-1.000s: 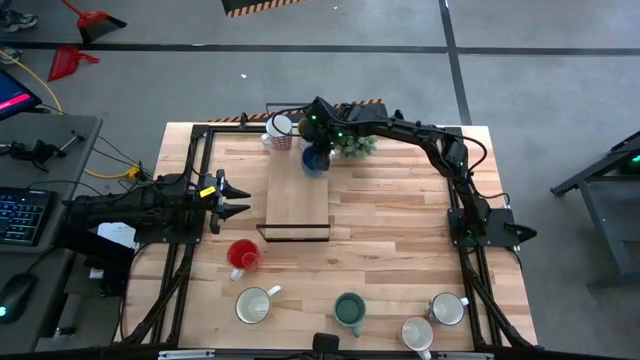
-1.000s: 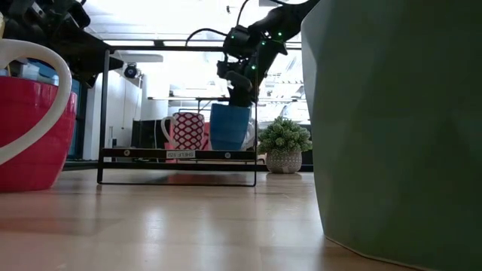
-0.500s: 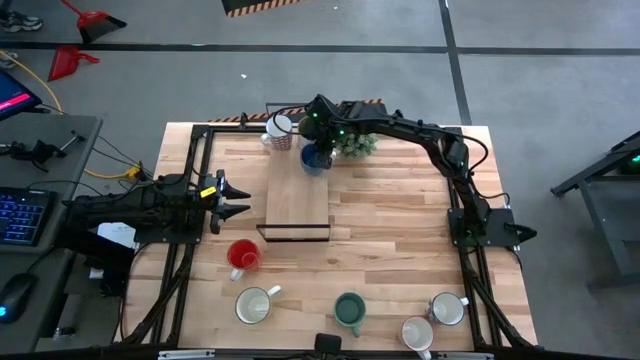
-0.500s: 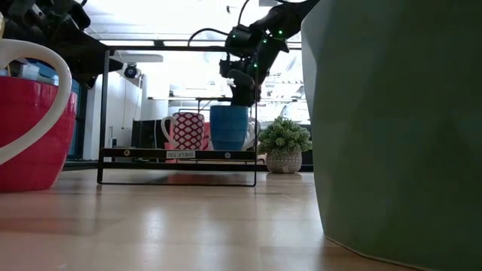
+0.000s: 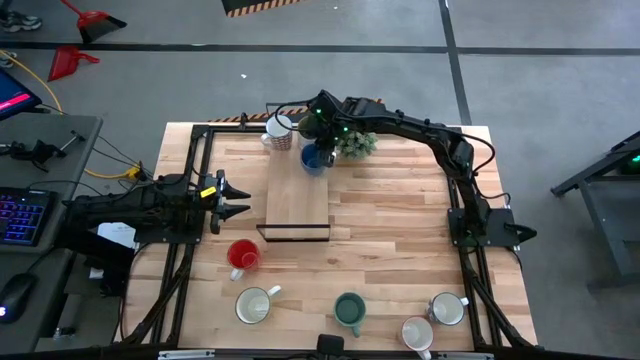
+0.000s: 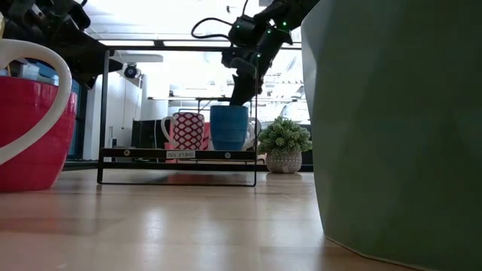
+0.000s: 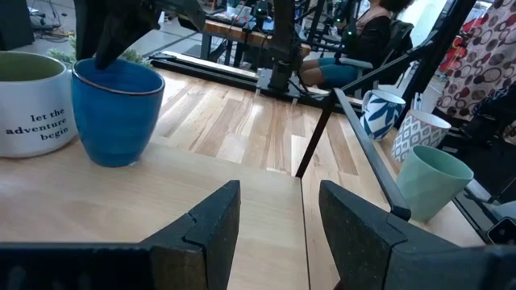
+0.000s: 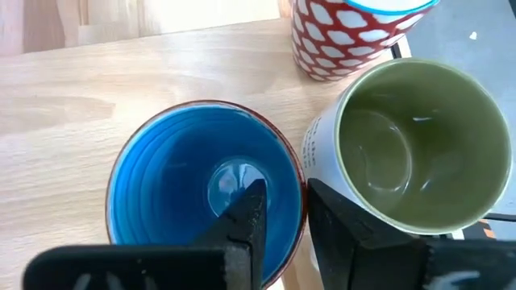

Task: Place coffee mugs
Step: Put the blue mug on the shelf, then put the red mug on the shelf

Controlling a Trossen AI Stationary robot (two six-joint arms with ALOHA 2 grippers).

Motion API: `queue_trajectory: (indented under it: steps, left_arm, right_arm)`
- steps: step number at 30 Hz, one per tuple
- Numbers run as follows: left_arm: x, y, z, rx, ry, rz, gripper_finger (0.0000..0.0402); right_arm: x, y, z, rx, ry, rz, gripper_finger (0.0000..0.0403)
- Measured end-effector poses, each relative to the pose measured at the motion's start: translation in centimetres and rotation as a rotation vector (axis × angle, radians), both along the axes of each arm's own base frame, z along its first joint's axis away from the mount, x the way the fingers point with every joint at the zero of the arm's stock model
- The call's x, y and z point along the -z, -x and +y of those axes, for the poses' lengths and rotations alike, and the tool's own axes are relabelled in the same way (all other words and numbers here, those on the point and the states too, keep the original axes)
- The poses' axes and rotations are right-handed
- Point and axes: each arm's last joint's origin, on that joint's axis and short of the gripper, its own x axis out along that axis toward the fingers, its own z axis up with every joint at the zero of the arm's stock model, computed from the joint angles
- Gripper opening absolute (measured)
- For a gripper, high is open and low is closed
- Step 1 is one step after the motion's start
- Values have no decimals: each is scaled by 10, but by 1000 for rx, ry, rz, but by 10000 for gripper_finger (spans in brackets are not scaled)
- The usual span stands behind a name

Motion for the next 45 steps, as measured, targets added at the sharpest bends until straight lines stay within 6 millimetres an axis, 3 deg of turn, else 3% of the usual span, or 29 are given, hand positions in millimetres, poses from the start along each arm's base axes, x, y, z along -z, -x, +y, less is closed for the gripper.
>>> queue_trajectory:
  steps: [22, 26, 36, 45]
  left_arm:
    - [1, 0, 0, 0, 1, 6, 158]
    - [1, 0, 0, 0, 1, 6, 158]
    - [1, 0, 0, 0, 0, 6, 158]
    - [0, 0, 0, 1, 0, 1, 158]
  right_arm:
    - [-2, 0, -5, 2, 76, -3, 68]
    - [-14, 5, -3, 0, 93, -16, 68]
    - [-79, 53, 53, -80, 54, 41, 67]
    - [-105, 96, 127, -151, -122, 236, 67]
